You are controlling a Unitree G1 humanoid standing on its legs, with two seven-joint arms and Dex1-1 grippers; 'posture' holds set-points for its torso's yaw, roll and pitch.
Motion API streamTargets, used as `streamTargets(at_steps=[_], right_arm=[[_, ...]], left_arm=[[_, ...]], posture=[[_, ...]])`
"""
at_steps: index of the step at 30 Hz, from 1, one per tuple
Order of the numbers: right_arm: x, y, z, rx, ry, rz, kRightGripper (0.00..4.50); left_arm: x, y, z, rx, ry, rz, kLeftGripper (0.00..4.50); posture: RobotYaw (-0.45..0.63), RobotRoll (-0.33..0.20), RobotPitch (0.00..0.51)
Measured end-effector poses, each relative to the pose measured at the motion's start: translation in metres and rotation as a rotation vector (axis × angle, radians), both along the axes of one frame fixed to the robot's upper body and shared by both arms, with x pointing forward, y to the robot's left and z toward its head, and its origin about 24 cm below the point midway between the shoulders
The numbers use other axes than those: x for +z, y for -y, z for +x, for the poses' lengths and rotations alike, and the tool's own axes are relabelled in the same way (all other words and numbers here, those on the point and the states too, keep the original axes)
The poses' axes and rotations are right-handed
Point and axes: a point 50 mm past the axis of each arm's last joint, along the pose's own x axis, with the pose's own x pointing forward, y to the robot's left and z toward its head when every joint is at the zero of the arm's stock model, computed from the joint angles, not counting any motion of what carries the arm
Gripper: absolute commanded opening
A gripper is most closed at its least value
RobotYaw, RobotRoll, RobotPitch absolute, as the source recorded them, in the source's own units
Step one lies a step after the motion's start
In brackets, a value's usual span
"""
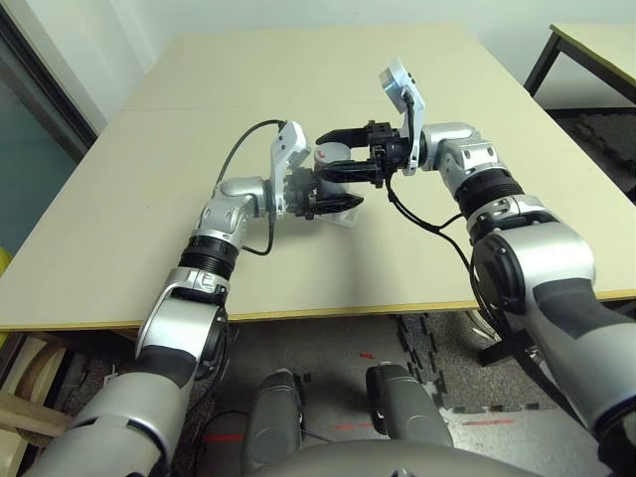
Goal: Pour the medicine from the bottle into the box.
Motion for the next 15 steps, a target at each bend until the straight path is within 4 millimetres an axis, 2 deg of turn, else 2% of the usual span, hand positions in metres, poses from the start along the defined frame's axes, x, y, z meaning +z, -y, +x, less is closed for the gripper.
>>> streamTargets(at_steps=[15], right_arm=[[-0.002, 0.013, 0.004, -0.062, -0.01, -0.022, 4.5]], left_arm=[[0.0, 0.0, 0.0, 0.001, -0.004, 0.002, 2.77]], posture=[[-0.2, 0.0, 0.028]])
